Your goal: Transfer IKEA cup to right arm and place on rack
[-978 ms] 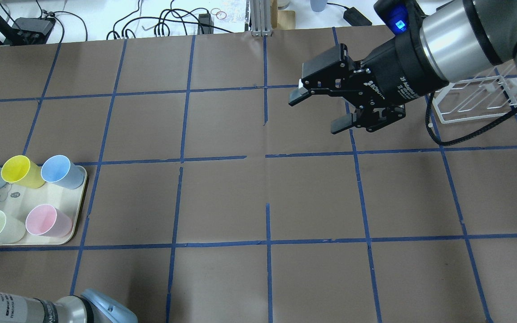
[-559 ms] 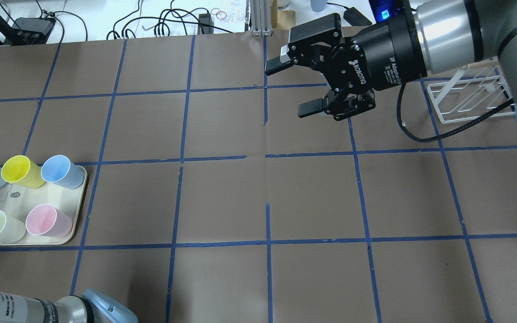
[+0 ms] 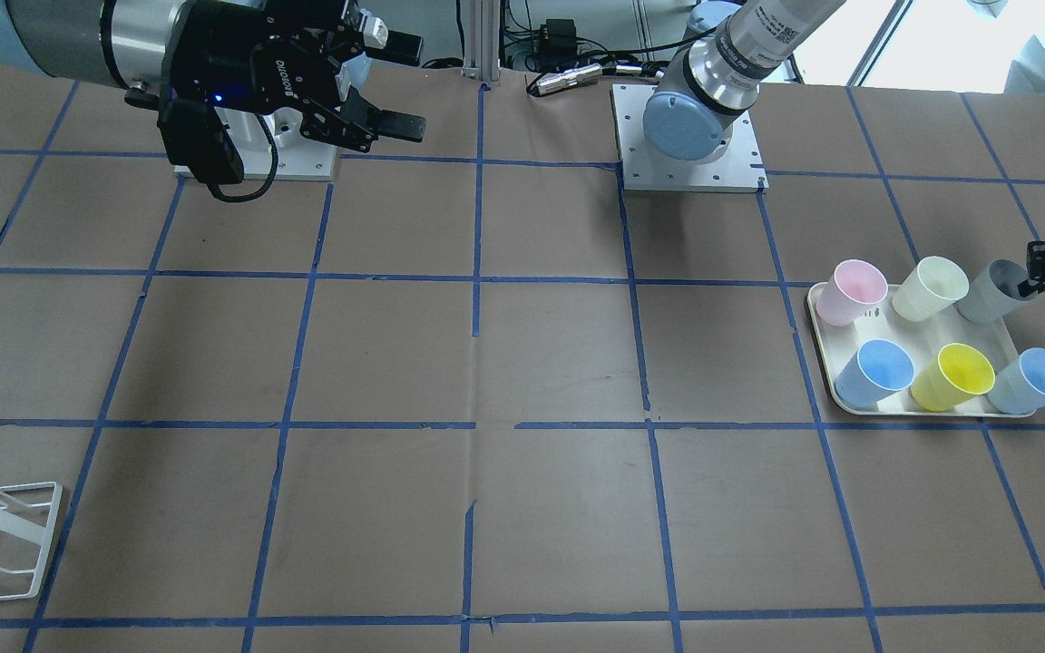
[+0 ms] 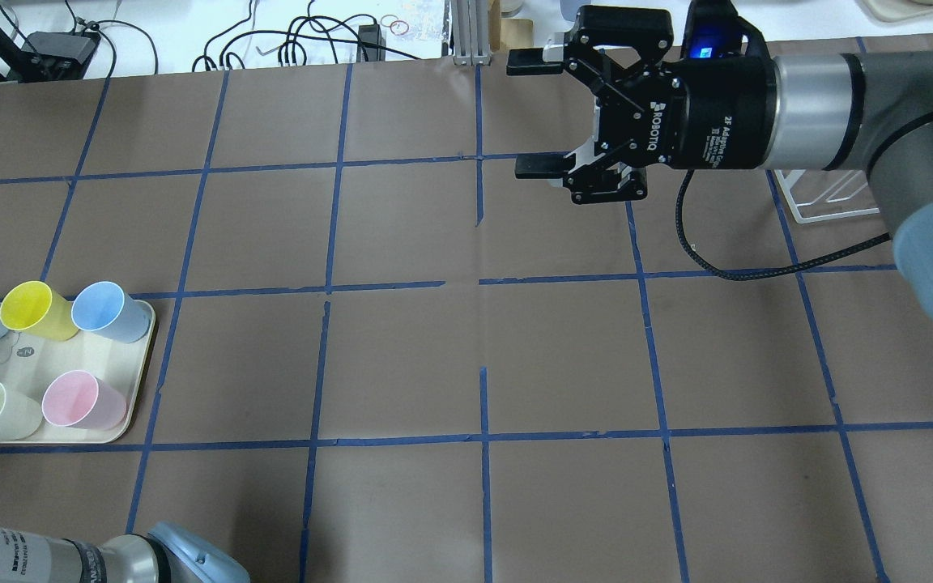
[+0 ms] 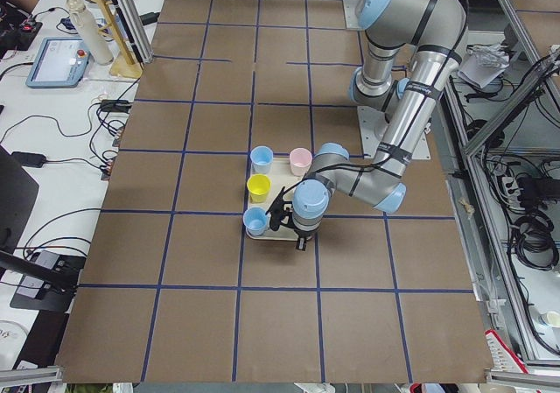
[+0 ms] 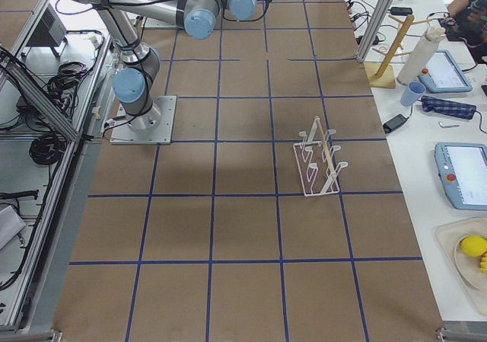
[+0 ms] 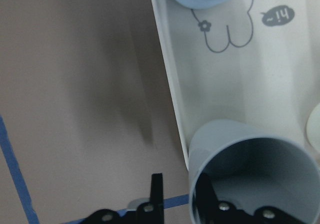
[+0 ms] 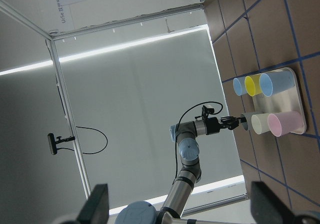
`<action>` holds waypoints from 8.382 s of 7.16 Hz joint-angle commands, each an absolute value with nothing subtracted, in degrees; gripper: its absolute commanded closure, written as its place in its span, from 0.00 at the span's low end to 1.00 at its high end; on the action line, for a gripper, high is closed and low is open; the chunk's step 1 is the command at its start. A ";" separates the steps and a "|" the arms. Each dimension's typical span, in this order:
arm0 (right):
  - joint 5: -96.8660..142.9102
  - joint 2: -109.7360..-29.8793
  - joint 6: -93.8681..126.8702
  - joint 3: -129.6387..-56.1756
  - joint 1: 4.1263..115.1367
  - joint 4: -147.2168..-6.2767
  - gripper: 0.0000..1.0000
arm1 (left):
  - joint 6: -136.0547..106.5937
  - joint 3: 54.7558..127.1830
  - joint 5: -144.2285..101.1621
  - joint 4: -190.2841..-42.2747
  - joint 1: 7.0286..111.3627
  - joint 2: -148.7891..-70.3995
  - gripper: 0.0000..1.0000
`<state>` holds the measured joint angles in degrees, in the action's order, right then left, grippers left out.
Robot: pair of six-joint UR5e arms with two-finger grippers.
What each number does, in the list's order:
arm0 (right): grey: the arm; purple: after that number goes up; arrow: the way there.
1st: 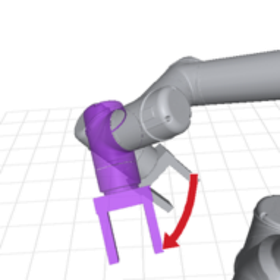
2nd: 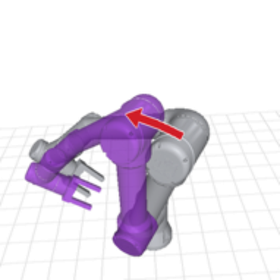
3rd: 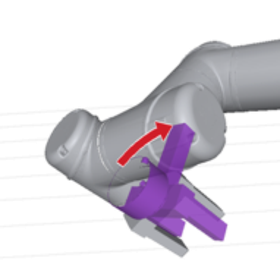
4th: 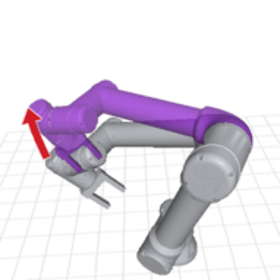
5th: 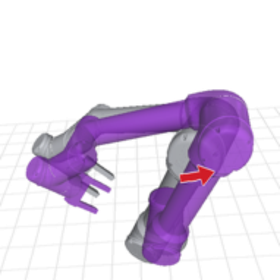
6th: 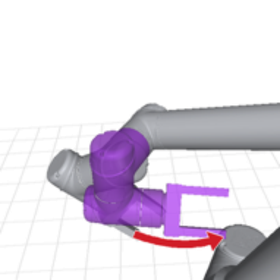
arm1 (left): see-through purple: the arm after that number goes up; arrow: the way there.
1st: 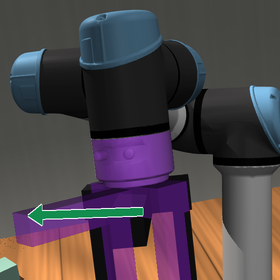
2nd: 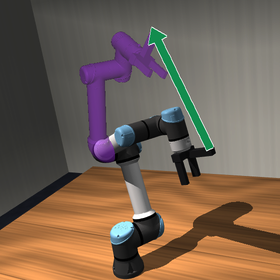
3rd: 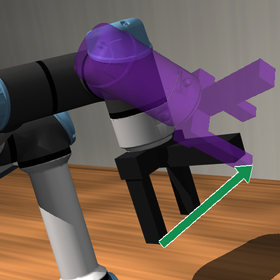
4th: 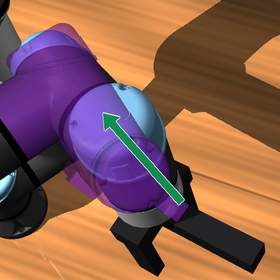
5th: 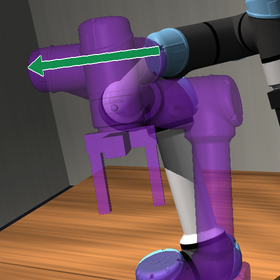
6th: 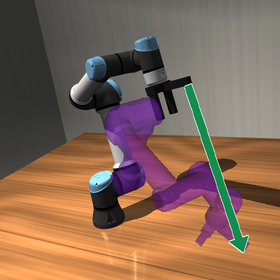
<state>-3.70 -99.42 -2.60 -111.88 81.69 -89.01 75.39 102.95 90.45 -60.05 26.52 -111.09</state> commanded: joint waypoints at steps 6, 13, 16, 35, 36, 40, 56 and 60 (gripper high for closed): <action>2.11 -99.85 -7.03 -114.61 82.09 -88.95 0.00 | 74.71 87.85 90.26 -89.13 32.57 -101.97 1.00; 2.38 -99.14 -6.33 -114.43 82.09 -88.95 0.00 | 55.28 77.43 61.04 -128.37 61.93 -96.51 1.00; 2.20 -97.92 -6.42 -114.43 81.83 -89.12 0.00 | 55.37 77.43 46.45 -137.02 70.45 -94.32 1.00; 2.64 -103.45 6.59 -114.17 82.18 -81.22 0.00 | 60.12 95.27 14.15 -133.07 82.70 -86.66 1.00; 2.64 -103.45 6.77 -114.26 82.18 -81.04 0.04 | 60.12 95.27 14.15 -132.98 82.62 -86.75 1.00; 2.37 -103.45 7.91 -113.91 82.18 -79.89 0.31 | 60.12 95.19 14.24 -132.28 82.62 -86.66 1.00; -51.86 -102.75 -2.30 -102.13 69.52 -83.40 0.93 | 10.76 93.61 68.91 -88.83 87.43 -92.01 0.00; -78.52 -100.65 -23.95 -102.30 69.43 -96.45 1.00 | -2.17 90.45 88.64 -83.58 92.88 -92.73 0.00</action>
<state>-71.16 -102.01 -17.98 -102.25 69.50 -91.34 1.78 91.72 84.27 -83.53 91.33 -93.16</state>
